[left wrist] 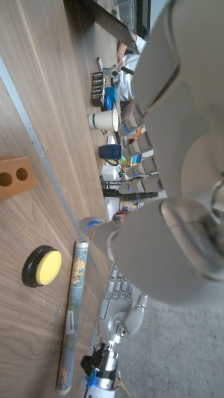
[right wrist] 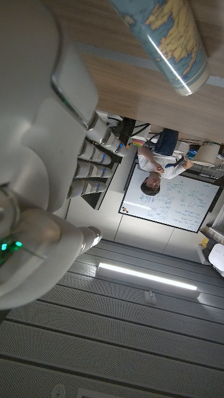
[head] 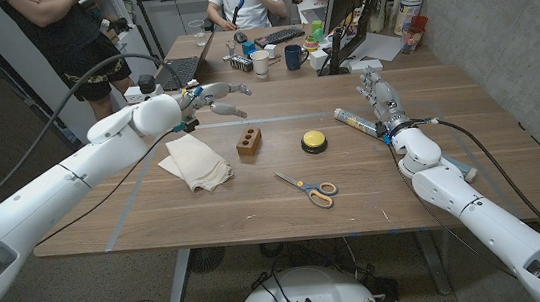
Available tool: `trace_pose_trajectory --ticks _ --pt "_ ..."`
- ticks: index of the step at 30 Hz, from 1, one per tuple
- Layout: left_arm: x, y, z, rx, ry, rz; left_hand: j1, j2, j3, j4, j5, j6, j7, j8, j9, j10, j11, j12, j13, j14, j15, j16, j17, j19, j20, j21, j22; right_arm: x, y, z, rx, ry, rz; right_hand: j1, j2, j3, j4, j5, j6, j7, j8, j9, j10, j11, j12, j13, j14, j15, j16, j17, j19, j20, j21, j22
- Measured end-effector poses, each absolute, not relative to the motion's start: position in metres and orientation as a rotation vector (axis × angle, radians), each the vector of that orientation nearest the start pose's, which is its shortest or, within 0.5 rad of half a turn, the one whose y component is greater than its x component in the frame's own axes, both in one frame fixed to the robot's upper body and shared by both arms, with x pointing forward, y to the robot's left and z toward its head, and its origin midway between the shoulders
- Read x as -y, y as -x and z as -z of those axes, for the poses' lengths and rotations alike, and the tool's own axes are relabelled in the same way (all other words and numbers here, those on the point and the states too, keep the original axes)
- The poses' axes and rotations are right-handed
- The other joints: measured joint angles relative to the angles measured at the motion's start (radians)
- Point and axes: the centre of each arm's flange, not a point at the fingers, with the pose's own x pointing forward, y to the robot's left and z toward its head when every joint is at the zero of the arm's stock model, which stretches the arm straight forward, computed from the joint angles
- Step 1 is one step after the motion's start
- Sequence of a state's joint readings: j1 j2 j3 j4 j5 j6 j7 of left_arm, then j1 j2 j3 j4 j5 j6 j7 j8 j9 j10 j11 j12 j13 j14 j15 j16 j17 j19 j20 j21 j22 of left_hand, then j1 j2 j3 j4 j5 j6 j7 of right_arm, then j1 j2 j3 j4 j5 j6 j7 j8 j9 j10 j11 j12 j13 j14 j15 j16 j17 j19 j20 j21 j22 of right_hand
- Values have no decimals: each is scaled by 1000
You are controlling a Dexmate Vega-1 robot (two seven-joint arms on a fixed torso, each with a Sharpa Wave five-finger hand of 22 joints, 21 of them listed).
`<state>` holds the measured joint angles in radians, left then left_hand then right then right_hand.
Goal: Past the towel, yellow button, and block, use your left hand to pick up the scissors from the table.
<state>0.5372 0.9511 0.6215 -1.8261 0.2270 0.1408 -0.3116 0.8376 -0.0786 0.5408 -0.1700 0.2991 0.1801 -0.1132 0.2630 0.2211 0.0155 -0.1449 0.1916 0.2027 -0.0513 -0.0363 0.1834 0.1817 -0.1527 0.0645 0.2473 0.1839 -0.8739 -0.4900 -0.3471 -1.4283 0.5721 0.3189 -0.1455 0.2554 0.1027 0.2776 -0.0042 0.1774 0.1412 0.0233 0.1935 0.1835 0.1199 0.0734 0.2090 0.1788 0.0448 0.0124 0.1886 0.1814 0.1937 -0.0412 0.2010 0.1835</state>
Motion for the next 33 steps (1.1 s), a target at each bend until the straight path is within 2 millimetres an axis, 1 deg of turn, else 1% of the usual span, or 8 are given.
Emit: trace_pose_trajectory --ticks 11,17,19,21,23,28,31,33 --pt "-229 -565 -119 584 -1473 299 14 -2 0 0 0 -3 -3 4 5 0 0 0 0 0 0 0 0 0 0 0 0 274 -627 -9 719 -73 -86 -1 -1 -3 -3 0 0 0 0 0 0 0 0 0 0 0 0 3 0 0 0 0" --pt "-225 -558 -117 583 -1506 329 33 -6 0 0 0 -13 -5 4 5 -5 -4 0 0 0 0 0 0 0 0 0 5 269 -626 -11 726 -79 -82 -1 -1 -3 -3 0 0 0 0 0 0 0 0 0 0 0 0 3 0 0 0 0" --pt "-223 -556 -117 585 -1521 338 40 -3 0 0 0 -22 -3 4 5 -6 -5 0 0 0 0 0 0 0 0 0 5 268 -625 -12 730 -80 -81 -1 -1 -3 -3 0 0 0 0 0 0 0 0 0 0 0 0 3 0 0 0 0" --pt "-222 -555 -116 585 -1531 344 45 -5 0 0 -7 -23 -5 4 7 -6 -5 0 0 0 0 0 0 0 0 0 5 267 -625 -13 732 -82 -82 -1 -1 -3 -3 0 0 0 0 0 0 0 0 0 0 0 0 3 0 0 0 0" --pt "-218 -552 -116 590 -1546 350 47 -3 0 0 -7 -27 -1 4 9 -6 -5 0 0 -3 3 0 0 0 0 0 5 267 -624 -14 739 -83 -79 -1 -1 -3 -3 0 5 -6 0 0 0 0 0 0 0 0 0 3 0 0 0 0" --pt "-211 -549 -115 591 -1595 367 61 -8 0 0 -7 -38 -1 4 9 -13 -5 0 0 -3 3 0 0 9 9 0 5 264 -621 -15 749 -88 -75 -1 -1 -3 -3 0 8 -3 0 0 2 2 0 0 0 0 0 0 0 0 0 0" --pt "-205 -547 -114 590 -1626 383 66 -13 0 0 -12 -48 -5 4 9 -26 0 0 0 -7 -1 0 0 9 9 -2 5 263 -619 -15 753 -90 -73 -1 -1 -3 -3 0 11 0 0 0 4 3 0 0 0 0 0 0 0 0 0 0" --pt "-201 -546 -114 593 -1640 393 72 -19 -7 0 -12 -50 -7 4 11 -35 -1 0 0 -15 5 0 0 9 9 -4 5 263 -618 -15 756 -92 -70 -1 -1 -3 -3 0 11 0 0 0 4 3 0 0 0 0 0 0 0 0 0 0"
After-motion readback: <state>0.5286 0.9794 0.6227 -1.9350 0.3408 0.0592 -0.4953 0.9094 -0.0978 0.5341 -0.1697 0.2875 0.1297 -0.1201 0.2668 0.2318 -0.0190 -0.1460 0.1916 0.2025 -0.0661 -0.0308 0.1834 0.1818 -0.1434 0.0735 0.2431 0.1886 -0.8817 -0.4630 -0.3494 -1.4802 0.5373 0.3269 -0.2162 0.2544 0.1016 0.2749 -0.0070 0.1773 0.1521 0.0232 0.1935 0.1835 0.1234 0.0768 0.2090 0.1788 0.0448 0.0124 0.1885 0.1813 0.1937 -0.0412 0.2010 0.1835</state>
